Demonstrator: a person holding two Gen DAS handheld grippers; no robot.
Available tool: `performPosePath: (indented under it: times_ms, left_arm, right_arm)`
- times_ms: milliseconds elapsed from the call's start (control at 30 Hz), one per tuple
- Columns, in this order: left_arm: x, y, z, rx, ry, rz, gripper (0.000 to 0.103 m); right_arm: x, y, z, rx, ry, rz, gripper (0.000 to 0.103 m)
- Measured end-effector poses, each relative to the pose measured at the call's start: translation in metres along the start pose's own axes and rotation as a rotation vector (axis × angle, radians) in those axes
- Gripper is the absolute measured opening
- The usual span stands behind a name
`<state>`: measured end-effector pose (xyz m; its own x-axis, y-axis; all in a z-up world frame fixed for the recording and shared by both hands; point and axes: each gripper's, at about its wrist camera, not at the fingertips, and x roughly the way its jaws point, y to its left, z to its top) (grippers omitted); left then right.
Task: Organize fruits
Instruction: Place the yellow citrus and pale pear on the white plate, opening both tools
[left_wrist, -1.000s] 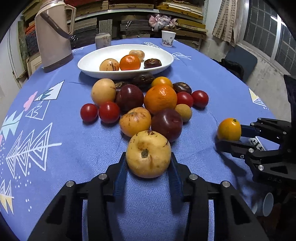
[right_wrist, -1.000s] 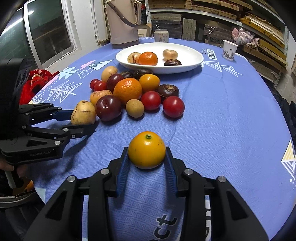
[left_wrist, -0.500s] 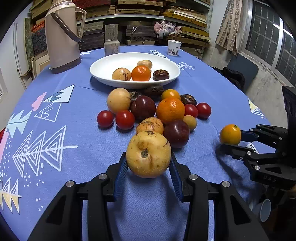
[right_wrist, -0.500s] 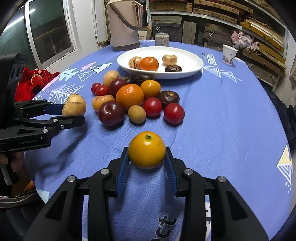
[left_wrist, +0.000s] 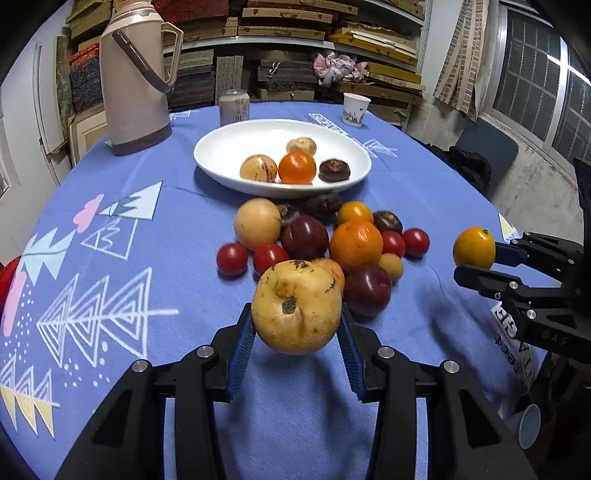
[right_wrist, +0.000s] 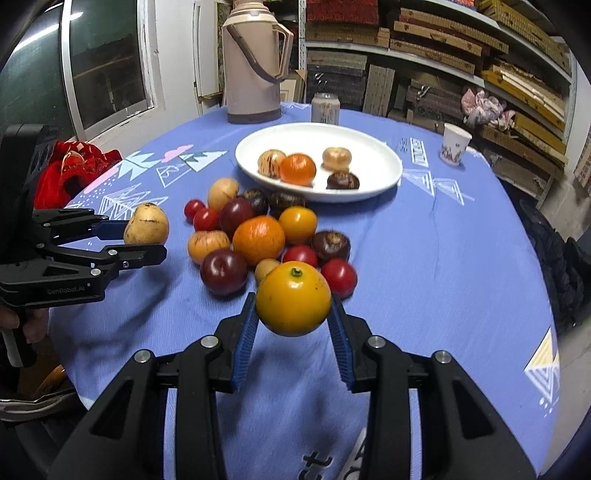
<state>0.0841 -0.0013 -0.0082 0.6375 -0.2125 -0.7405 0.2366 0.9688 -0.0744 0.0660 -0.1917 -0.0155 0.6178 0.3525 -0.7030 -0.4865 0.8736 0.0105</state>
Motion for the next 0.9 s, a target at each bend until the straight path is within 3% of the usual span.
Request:
performPosePath:
  times_ms: [300,467,700,900]
  left_arm:
    - [0.001,0.014,0.036,0.011,-0.041,0.021,0.044]
    - [0.011,0.020,0.072,0.026,-0.070,0.036,0.044]
    - [0.051,0.026,0.118,-0.001,-0.068,0.040,0.044]
    - [0.097,0.041,0.140,-0.038,-0.007,0.065,0.044]
  right_arm:
    - [0.001,-0.007,0.046,-0.020,-0.073,0.005,0.037]
    - [0.013,-0.015,0.078,-0.018,-0.103,0.007,0.037]
    - [0.075,-0.040,0.126,0.048,-0.047,0.038,0.037]
    - [0.131,-0.054,0.128,0.121,0.020,0.066,0.037]
